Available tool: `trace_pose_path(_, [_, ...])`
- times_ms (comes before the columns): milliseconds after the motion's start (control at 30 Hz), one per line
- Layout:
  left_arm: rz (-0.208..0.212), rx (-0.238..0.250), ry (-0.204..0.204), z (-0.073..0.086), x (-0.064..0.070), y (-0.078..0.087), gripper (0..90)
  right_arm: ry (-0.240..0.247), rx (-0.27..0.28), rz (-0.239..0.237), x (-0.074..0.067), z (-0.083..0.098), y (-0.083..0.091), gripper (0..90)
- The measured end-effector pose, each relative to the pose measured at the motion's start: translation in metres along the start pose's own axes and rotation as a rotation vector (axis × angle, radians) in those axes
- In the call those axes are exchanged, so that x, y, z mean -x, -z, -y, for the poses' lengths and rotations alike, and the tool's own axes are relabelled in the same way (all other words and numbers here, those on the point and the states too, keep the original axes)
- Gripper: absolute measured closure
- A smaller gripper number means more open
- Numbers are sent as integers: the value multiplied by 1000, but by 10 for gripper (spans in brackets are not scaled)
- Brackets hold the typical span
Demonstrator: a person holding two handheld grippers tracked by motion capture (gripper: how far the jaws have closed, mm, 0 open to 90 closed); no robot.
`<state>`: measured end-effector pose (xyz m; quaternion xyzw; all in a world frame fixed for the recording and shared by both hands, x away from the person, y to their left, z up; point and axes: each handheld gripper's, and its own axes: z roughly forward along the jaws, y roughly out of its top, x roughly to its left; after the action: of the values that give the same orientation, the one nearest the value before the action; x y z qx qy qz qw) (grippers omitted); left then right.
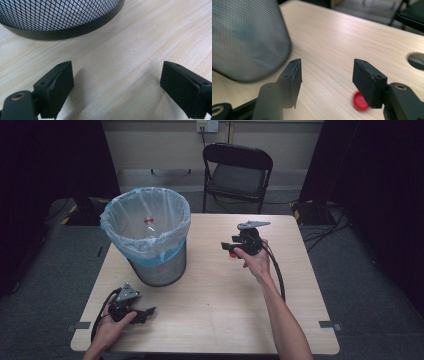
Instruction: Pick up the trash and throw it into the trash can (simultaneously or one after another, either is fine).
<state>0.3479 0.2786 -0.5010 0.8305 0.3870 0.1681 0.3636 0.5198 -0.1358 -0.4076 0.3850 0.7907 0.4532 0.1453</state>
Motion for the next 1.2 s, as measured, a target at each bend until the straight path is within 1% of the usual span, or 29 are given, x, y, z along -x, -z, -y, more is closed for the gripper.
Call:
trace_pose_path(100, [0,0,0,0,0,0,112,-11,-33,6,6,6,-8,406])
trace_pose_path(133, [0,0,0,0,0,0,112,-25,-54,14,12,11,-13,400])
trace_pose_path(167, [0,0,0,0,0,0,112,-25,-54,14,12,11,-13,400])
trace_pose_path(200, [0,0,0,0,0,0,112,-23,-66,29,16,16,-20,385])
trace_pose_path(300, [0,0,0,0,0,0,112,-24,-58,24,21,20,-24,388])
trace_pose_path(333, [0,0,0,0,0,0,112,-27,-60,50,23,23,-30,412])
trace_pose_path(367, [0,0,0,0,0,0,111,-27,-60,50,23,23,-30,412])
trace_pose_path(400, [0,0,0,0,0,0,111,-26,-68,49,24,24,-33,431])
trace_pose_path(467, [0,0,0,0,0,0,112,-14,-97,70,26,27,-39,447])
trace_pose_path(567, [0,0,0,0,0,0,112,-21,-134,95,30,33,-47,456])
trace_pose_path(600, [0,0,0,0,0,0,112,-15,-160,107,32,36,-51,456])
trace_pose_path(633, [0,0,0,0,0,0,112,-20,-176,116,36,40,-54,456])
trace_pose_path(733, [0,0,0,0,0,0,112,-29,-176,126,39,42,-55,458])
trace_pose_path(767, [0,0,0,0,0,0,112,-39,-174,125,41,43,-55,460])
trace_pose_path(800, [0,0,0,0,0,0,112,-36,-174,128,41,43,-56,464])
trace_pose_path(900, [0,0,0,0,0,0,112,-40,-187,123,42,45,-59,472])
trace_pose_path(967, [-1,0,0,0,0,0,112,-36,-195,131,43,47,-60,480])
trace_pose_path(1000, [-1,0,0,0,0,0,112,-46,-199,126,44,48,-61,480])
trace_pose_path(1033, [-1,0,0,0,0,0,112,-38,-209,130,45,49,-62,487])
trace_pose_path(1100, [-1,0,-1,0,0,0,112,-38,-207,131,45,49,-62,495])
trace_pose_path(1133, [-1,0,0,0,0,0,112,-31,-211,139,45,49,-62,515])
trace_pose_path(1200, [-1,0,0,0,0,0,112,-25,-212,146,44,49,-63,519])
